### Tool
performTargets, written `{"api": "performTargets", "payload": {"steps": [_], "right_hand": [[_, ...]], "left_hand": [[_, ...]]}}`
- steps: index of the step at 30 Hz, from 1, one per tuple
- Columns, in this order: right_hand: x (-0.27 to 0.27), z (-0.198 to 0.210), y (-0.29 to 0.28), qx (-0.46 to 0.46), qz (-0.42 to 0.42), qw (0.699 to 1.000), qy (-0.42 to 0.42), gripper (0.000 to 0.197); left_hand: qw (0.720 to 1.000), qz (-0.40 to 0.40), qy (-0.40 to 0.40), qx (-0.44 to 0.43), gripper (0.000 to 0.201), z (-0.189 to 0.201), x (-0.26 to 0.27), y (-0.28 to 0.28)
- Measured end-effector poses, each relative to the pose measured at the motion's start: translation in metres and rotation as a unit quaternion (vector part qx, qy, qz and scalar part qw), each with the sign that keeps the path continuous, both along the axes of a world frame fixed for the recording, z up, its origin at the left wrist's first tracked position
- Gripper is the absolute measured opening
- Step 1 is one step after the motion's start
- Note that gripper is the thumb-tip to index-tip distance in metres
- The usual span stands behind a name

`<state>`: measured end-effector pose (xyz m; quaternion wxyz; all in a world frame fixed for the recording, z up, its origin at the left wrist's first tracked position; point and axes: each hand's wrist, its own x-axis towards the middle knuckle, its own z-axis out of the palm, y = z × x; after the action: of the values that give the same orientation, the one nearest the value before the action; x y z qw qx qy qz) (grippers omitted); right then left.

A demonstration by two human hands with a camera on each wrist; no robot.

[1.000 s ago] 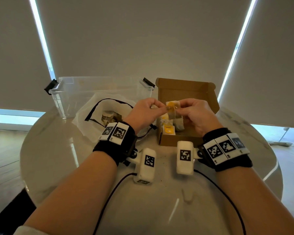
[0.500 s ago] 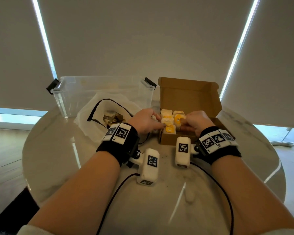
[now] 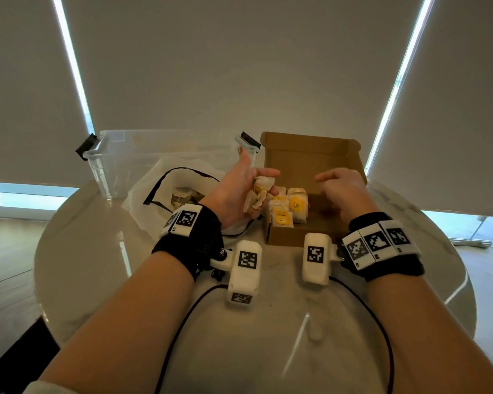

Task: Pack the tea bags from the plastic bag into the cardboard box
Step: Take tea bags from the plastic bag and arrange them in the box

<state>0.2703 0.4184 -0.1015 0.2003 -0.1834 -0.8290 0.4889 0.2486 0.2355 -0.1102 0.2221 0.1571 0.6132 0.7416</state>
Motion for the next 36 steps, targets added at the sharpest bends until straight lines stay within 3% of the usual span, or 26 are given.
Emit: {"api": "performTargets", "payload": {"steps": [3, 6, 8, 12, 15, 17, 20, 24, 28, 30, 32, 34, 36], "right_hand": [[0.017, 0.010, -0.009, 0.004, 0.091, 0.994, 0.067, 0.012], [0.033, 0.015, -0.023, 0.011, 0.259, 0.964, 0.048, 0.022], [0.034, 0.014, -0.031, 0.025, 0.298, 0.953, 0.038, 0.023], [0.028, 0.007, -0.031, 0.008, 0.235, 0.971, 0.044, 0.008], [0.022, 0.005, -0.024, -0.114, 0.194, 0.973, 0.041, 0.007], [0.022, 0.007, -0.020, -0.234, 0.173, 0.955, 0.055, 0.013], [0.023, 0.008, -0.020, -0.356, 0.177, 0.915, 0.069, 0.022], [0.026, 0.009, -0.026, -0.426, 0.189, 0.883, 0.064, 0.021], [0.024, 0.010, -0.029, -0.456, 0.170, 0.871, 0.062, 0.025], [0.023, 0.009, -0.029, -0.458, 0.183, 0.868, 0.055, 0.028], [0.025, 0.010, -0.030, -0.413, 0.211, 0.886, 0.022, 0.020], [0.024, 0.009, -0.028, -0.288, 0.245, 0.925, -0.028, 0.016], [0.023, 0.008, -0.024, -0.170, 0.265, 0.948, -0.045, 0.031]], "left_hand": [[1.000, -0.030, 0.004, 0.006, 0.082, 0.002, 0.002, 0.001], [0.998, -0.060, -0.009, -0.008, 0.080, 0.004, 0.009, 0.004], [0.997, -0.074, -0.005, -0.006, 0.076, 0.005, 0.012, 0.006], [0.997, -0.069, 0.002, -0.043, 0.075, 0.001, 0.007, 0.010], [0.992, -0.027, 0.055, -0.110, 0.056, 0.000, 0.009, 0.011], [0.985, 0.019, 0.104, -0.135, 0.039, -0.001, 0.009, 0.010], [0.976, 0.068, 0.142, -0.147, 0.031, -0.006, 0.005, 0.008], [0.971, 0.099, 0.176, -0.128, 0.022, -0.006, 0.005, 0.010], [0.971, 0.101, 0.192, -0.097, 0.017, -0.004, 0.006, 0.010], [0.968, 0.116, 0.204, -0.094, 0.014, -0.005, 0.007, 0.012], [0.962, 0.146, 0.211, -0.091, 0.014, -0.005, 0.007, 0.014], [0.957, 0.169, 0.215, -0.092, 0.017, -0.004, 0.006, 0.014], [0.952, 0.180, 0.230, -0.097, 0.017, -0.002, 0.006, 0.013]]}}
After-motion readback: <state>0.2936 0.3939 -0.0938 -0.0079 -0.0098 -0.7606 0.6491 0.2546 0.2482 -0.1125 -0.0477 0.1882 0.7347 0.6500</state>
